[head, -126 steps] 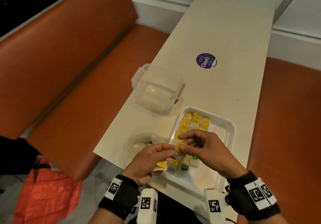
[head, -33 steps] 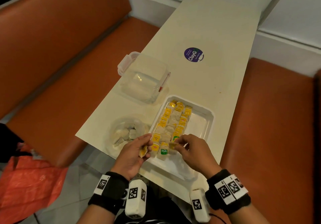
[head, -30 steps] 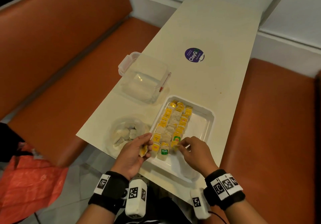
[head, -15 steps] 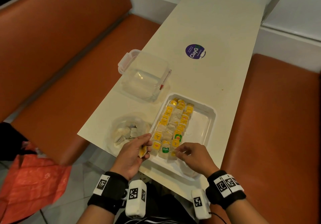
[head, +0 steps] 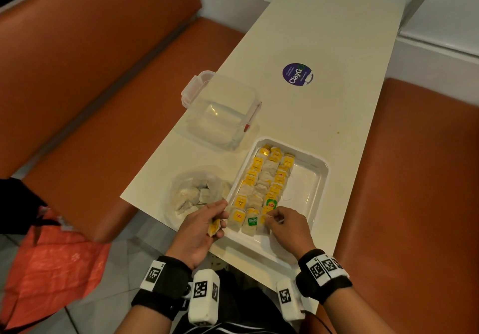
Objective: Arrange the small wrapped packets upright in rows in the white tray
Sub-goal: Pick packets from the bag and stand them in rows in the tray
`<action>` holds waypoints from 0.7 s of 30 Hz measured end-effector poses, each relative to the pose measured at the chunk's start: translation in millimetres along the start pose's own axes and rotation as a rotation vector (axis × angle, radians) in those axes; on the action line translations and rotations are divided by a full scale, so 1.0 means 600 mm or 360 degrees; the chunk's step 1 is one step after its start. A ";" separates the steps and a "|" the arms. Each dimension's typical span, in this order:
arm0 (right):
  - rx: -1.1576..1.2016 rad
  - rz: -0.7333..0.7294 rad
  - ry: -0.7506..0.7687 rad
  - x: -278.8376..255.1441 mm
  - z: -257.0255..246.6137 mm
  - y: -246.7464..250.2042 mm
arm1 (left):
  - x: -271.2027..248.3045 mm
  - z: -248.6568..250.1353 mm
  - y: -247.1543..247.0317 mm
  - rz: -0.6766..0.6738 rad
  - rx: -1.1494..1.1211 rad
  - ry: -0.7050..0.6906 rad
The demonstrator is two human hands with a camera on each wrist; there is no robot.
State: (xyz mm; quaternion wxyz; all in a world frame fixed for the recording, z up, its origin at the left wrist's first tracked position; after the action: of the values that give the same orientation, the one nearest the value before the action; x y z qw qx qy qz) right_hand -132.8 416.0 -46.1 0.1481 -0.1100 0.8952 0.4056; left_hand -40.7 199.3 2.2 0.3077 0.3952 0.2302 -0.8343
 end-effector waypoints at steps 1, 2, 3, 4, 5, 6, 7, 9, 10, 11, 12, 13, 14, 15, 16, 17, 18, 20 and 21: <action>0.0002 0.0018 -0.0015 0.001 0.001 0.001 | 0.001 0.001 0.001 -0.0002 0.0002 0.0001; 0.0004 0.0030 -0.0028 0.002 0.001 0.000 | 0.002 0.002 0.003 -0.0003 0.0001 0.0004; 0.0002 0.0035 -0.0038 0.002 0.002 0.000 | 0.004 0.003 0.003 -0.0004 0.0001 0.0007; -0.0004 0.0040 -0.0043 0.002 0.003 0.000 | 0.005 0.004 0.004 -0.0007 0.0003 0.0008; -0.0013 0.0040 -0.0045 0.002 0.004 0.001 | 0.005 0.005 0.003 -0.0012 0.0009 0.0006; -0.0026 0.0031 -0.0045 0.003 0.004 0.002 | 0.006 0.006 0.003 -0.0015 0.0017 0.0004; -0.0041 0.0002 -0.0051 0.003 0.005 0.002 | 0.006 0.007 0.002 -0.0017 0.0027 0.0004; -0.0074 -0.0076 -0.0083 0.002 0.006 0.003 | 0.008 0.007 0.001 -0.0019 0.0043 0.0008; -0.0093 -0.0094 -0.0099 0.001 0.007 0.004 | 0.009 0.007 0.000 -0.0019 0.0050 0.0009; -0.0118 -0.0095 -0.0111 0.001 0.008 0.004 | 0.010 0.007 0.000 -0.0017 0.0059 0.0013; -0.0150 -0.0088 -0.0119 0.002 0.009 0.005 | 0.010 0.006 -0.002 -0.0014 0.0068 0.0019; -0.0179 -0.0081 -0.0125 0.003 0.010 0.005 | 0.010 0.005 -0.003 -0.0012 0.0075 0.0024; -0.0195 -0.0072 -0.0131 0.004 0.010 0.006 | 0.010 0.005 -0.005 -0.0012 0.0080 0.0026; -0.0196 -0.0066 -0.0135 0.005 0.009 0.005 | 0.010 0.004 -0.005 -0.0013 0.0082 0.0025; -0.0188 -0.0060 -0.0135 0.007 0.008 0.005 | 0.011 0.004 -0.005 -0.0010 0.0084 0.0025; -0.0179 -0.0049 -0.0129 0.008 0.007 0.005 | 0.012 0.004 -0.004 -0.0004 0.0086 0.0026; -0.0169 -0.0035 -0.0121 0.008 0.004 0.005 | 0.012 0.004 -0.004 0.0000 0.0089 0.0027; -0.0136 -0.0018 -0.0116 0.007 0.001 0.005 | 0.009 0.006 -0.005 0.0005 0.0098 0.0024; -0.0118 -0.0017 -0.0122 0.007 0.000 0.005 | 0.009 0.006 -0.005 0.0012 0.0100 0.0022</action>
State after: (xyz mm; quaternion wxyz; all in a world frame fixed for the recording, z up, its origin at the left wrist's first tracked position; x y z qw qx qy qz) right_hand -137.7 417.4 -45.7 0.1801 -0.1046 0.8726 0.4417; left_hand -47.5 197.4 0.6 0.2969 0.4113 0.2046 -0.8372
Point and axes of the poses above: each hand's wrist, its own x-axis towards the middle knuckle, its own y-axis out of the back of the hand, z = x × y, the point moved 6 cm from there along x, towards the middle knuckle, and after that the axes turned 11 degrees about z, right-handed, at the moved point
